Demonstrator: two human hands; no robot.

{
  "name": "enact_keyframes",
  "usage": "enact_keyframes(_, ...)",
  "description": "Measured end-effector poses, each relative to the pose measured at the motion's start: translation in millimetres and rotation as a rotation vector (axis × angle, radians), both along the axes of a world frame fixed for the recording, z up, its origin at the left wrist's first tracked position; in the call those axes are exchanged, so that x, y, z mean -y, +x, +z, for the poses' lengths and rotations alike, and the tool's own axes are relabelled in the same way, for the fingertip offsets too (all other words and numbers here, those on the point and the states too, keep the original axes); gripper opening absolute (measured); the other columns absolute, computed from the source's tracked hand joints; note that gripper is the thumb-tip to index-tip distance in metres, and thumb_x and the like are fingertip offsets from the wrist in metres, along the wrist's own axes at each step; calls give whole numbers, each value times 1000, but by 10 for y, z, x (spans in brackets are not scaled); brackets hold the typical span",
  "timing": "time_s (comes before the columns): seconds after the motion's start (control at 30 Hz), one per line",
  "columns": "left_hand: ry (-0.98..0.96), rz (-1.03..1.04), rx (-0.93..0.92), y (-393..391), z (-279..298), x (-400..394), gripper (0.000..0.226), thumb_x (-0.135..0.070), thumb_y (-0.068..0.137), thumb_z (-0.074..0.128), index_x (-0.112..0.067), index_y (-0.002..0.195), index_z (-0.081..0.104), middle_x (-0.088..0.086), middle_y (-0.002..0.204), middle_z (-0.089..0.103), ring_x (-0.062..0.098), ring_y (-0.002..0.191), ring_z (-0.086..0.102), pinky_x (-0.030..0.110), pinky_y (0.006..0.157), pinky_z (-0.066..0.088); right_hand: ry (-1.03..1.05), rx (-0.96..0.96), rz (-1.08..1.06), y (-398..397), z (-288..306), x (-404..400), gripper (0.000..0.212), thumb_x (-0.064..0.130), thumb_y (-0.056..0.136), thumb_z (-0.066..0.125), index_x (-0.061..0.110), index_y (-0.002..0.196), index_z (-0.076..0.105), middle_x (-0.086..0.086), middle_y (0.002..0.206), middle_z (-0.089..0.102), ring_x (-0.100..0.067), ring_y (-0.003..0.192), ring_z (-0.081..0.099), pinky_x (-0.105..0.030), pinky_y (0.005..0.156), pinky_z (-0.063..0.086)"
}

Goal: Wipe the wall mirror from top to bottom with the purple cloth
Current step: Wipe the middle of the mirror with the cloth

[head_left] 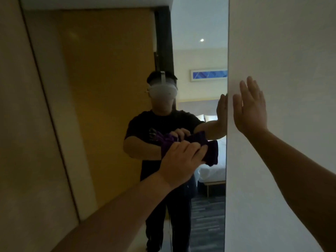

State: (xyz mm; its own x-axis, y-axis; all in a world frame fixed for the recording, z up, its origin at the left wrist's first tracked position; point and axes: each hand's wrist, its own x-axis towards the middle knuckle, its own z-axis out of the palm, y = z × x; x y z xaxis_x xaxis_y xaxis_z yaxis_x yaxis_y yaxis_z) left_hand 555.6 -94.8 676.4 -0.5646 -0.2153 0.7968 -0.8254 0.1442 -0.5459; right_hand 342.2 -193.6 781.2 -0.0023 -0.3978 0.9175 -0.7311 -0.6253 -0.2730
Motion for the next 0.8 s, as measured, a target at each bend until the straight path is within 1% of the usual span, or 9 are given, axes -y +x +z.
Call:
enact_keyframes(0.07,-48,4,-44,299,83,-268,36,-36,98,63,-13,125,65,7,107,61,25,93,54,36,82,40,6,-8,17,190,-126,-236,59,39,103,22,7,152,31,-15,162,21,-29,151,14,-46,122,10)
enact_keyframes(0.17,-84,7,-73,814,137,-731,40,-36,98,64,-10,128,64,9,109,60,28,93,56,38,80,40,18,-55,74,542,-387,-598,64,44,100,21,7,151,34,-17,161,24,-31,151,16,-50,122,13)
enact_keyframes(0.27,-97,15,-63,1331,120,-1168,41,-36,100,59,-11,132,54,7,114,49,29,96,53,42,79,42,-49,-137,169,981,-733,-964,54,39,104,28,14,152,33,-13,159,28,-29,149,20,-57,119,19)
enact_keyframes(0.3,-100,27,-62,1488,102,-1286,41,-36,100,59,-11,133,52,7,115,47,29,96,52,42,79,42,-100,-161,200,1135,-848,-1078,51,34,104,32,21,154,28,-9,159,26,-27,149,20,-58,119,20)
enact_keyframes(0.37,-113,57,-75,1773,50,-1482,41,-34,99,59,-11,133,52,7,115,46,29,97,52,42,79,42,-176,-218,243,1422,-1052,-1287,60,27,102,37,38,156,13,1,158,22,-20,148,17,-51,119,18)
enact_keyframes(0.43,-127,86,-95,2031,-21,-1622,41,-32,98,60,-10,132,53,7,115,46,29,97,51,42,79,41,-157,-266,267,1661,-1207,-1445,67,27,101,40,45,154,3,-2,160,23,-22,149,18,-48,119,18)
enact_keyframes(0.6,-134,158,-146,2482,-197,-1740,41,-30,96,61,-8,130,55,9,114,46,29,94,50,41,77,39,-40,-452,251,2018,-1482,-1590,68,36,100,38,36,156,-1,-1,166,8,-20,153,3,-49,122,12)
enact_keyframes(0.7,-141,177,-179,2607,-291,-1717,42,-30,96,61,-8,131,54,8,113,47,28,92,49,41,77,39,-82,-476,222,2167,-1602,-1578,69,37,100,38,35,155,-2,0,165,8,-21,153,5,-45,124,7)
enact_keyframes(0.8,-149,173,-170,2674,-322,-1652,43,-30,96,62,-9,132,54,9,112,49,29,92,51,41,78,41,-161,-462,247,2241,-1703,-1503,63,34,100,40,27,156,12,0,163,11,-25,152,12,-44,124,6)
